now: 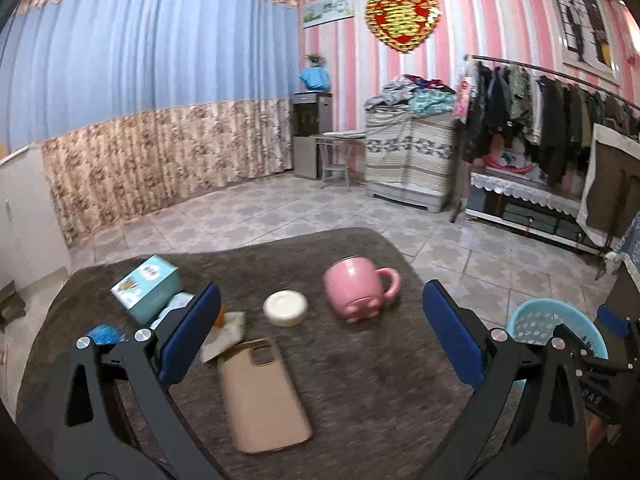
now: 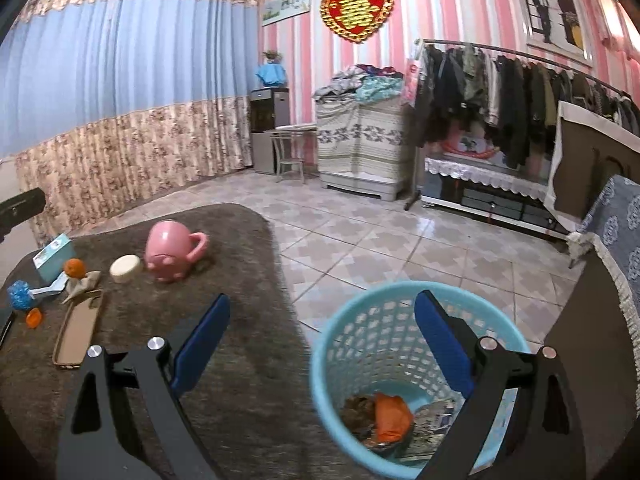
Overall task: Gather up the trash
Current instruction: 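Move both tools back over the rug toward the orange bowl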
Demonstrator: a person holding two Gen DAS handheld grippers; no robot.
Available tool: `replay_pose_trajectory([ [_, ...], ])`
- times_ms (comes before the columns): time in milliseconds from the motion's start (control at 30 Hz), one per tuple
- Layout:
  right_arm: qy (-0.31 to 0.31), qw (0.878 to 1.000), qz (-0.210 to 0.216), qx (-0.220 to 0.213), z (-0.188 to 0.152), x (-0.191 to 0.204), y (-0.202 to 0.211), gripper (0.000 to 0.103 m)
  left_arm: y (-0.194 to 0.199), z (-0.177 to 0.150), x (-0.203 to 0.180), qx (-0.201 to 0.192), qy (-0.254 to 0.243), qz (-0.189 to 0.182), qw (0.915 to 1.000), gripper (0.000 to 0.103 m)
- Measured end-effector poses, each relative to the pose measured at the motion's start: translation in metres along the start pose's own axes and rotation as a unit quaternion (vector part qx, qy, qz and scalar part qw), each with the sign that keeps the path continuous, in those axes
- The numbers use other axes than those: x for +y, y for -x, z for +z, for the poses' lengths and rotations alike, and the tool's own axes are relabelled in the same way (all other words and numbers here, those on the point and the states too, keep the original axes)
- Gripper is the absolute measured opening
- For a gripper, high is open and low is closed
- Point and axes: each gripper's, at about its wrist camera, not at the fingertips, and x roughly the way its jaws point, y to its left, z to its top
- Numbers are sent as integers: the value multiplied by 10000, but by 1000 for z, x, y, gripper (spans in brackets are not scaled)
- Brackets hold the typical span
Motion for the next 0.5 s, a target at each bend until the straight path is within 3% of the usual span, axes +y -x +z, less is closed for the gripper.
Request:
replay_pose_trajectory([
  [500,651,9970,412,124,-6,77,-3,92,6,-42,114,270,204,817,9961,97],
])
